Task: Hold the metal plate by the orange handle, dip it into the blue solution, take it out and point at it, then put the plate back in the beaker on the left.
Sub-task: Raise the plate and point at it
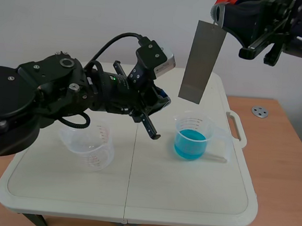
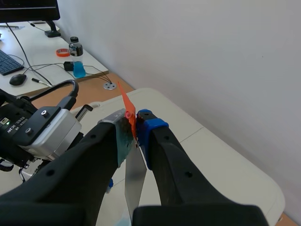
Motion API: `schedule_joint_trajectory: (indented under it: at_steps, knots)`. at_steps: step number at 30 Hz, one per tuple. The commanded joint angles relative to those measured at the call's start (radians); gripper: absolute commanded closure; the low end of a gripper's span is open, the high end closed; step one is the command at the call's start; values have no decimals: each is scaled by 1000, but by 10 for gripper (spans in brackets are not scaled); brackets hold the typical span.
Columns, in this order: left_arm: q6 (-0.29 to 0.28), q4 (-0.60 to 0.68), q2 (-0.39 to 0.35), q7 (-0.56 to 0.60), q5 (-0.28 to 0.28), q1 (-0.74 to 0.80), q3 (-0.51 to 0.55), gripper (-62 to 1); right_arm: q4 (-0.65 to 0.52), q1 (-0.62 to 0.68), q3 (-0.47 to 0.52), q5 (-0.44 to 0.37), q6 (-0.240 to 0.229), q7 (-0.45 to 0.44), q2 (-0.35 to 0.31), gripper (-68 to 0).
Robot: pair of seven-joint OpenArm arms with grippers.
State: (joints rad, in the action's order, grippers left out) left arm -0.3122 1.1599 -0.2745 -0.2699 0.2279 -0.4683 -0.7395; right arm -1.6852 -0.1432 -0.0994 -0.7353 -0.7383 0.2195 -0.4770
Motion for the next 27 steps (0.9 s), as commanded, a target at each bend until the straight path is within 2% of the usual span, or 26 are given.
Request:
schedule_joint_trajectory:
  at_steps: [1,18,20,22,24,27]
  knots:
    - [3,16,-5,12,7,-14,6,-18,-14,-18,11,-18,-7,-15,-16,-13]
    - [11,16,-15,10,6,-14,7,-18,-14,-18,11,-18,-7,-15,-16,-13]
    - [15,17,-31,16,12,-11,13,-18,-14,-18,11,-18,-7,-15,-16,-13]
    - [44,24,-58,50,22,6,33,-18,-14,-18,11,-18,-7,-15,-16,-13]
    - [65,49,-95,100,22,39,68,-18,-14,-18,11,-18,-7,-15,-16,-13]
    - [67,108,-164,124,22,95,127,-18,-14,-18,11,-18,-7,-15,-16,-13]
